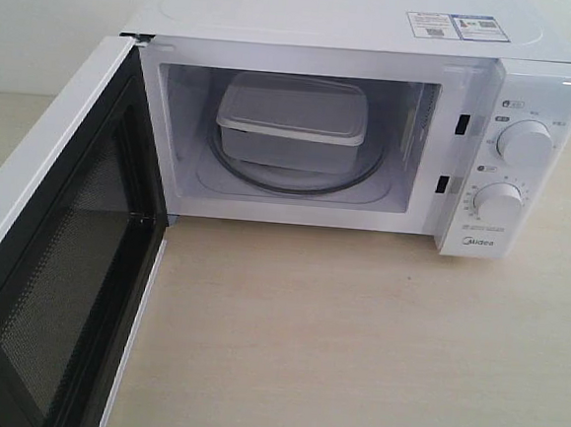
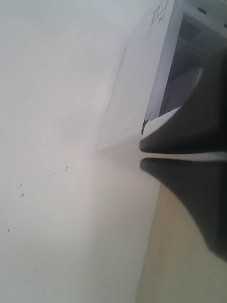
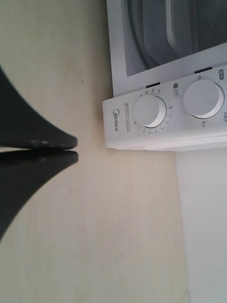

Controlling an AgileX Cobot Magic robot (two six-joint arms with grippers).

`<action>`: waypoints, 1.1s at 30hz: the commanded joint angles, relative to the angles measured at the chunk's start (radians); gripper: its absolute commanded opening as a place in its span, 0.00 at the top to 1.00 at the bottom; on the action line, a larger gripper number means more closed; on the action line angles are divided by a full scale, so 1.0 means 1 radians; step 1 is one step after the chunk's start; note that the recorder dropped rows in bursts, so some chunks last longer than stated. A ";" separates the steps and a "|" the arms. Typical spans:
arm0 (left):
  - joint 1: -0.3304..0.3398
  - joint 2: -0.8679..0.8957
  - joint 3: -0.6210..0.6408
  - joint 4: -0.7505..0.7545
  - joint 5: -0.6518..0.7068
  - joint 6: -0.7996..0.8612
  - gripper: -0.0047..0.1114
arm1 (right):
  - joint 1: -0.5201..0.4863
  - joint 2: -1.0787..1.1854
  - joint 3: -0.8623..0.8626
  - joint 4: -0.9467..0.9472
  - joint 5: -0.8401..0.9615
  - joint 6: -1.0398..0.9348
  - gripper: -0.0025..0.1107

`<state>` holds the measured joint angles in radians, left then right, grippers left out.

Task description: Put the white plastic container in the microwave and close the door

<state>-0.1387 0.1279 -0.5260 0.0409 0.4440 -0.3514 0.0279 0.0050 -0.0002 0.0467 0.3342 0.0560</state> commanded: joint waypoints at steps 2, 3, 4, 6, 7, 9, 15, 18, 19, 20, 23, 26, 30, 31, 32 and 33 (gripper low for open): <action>0.001 0.045 -0.033 -0.030 0.069 0.009 0.92 | -0.006 -0.005 0.000 -0.005 -0.003 -0.002 0.98; 0.001 0.075 -0.055 -0.030 0.104 0.009 0.92 | -0.006 -0.005 0.000 -0.005 -0.003 -0.002 0.98; 0.001 0.112 -0.083 -0.030 0.140 0.017 0.92 | -0.006 -0.005 0.000 -0.005 -0.003 -0.002 0.98; 0.001 0.201 -0.152 -0.062 0.247 0.069 0.92 | -0.006 -0.005 0.000 -0.005 -0.003 -0.002 0.98; 0.001 0.239 -0.181 -0.089 0.293 0.110 0.92 | -0.006 -0.005 0.000 -0.005 -0.003 -0.002 0.98; 0.001 0.337 -0.257 -0.166 0.401 0.240 0.92 | -0.006 -0.005 0.000 -0.005 -0.003 -0.002 0.98; 0.001 0.587 -0.434 -0.220 0.626 0.458 0.92 | -0.006 -0.005 0.000 -0.005 -0.003 -0.002 0.98; 0.001 0.662 -0.464 -0.163 0.619 0.461 0.92 | -0.006 -0.005 0.000 -0.005 -0.003 -0.002 0.98; 0.001 0.679 -0.464 -0.156 0.605 0.461 0.92 | -0.006 -0.005 0.000 -0.005 -0.003 -0.002 0.98; 0.001 0.698 -0.464 -0.154 0.587 0.466 0.92 | -0.006 -0.005 0.000 -0.005 -0.003 -0.002 0.98; 0.001 0.770 -0.464 -0.158 0.562 0.519 0.92 | -0.006 -0.005 0.000 -0.005 -0.003 -0.002 0.98; 0.001 0.843 -0.464 -0.175 0.582 0.581 0.92 | -0.006 -0.005 0.000 -0.005 -0.003 -0.002 0.98; 0.001 0.925 -0.464 -0.325 0.611 0.702 0.92 | -0.006 -0.005 0.000 -0.005 -0.003 -0.001 0.98; 0.001 0.943 -0.464 -0.383 0.619 0.751 0.92 | -0.006 -0.005 0.000 -0.005 -0.003 -0.001 0.98; 0.001 0.959 -0.462 -0.428 0.626 0.808 0.92 | -0.006 -0.005 0.000 -0.005 -0.003 -0.001 0.98; 0.001 0.978 -0.460 -0.470 0.633 0.858 0.92 | -0.006 -0.005 0.000 -0.005 -0.003 -0.001 0.98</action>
<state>-0.1387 1.0689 -0.9847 -0.3118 1.0562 0.3750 0.0279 0.0050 -0.0002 0.0467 0.3342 0.0560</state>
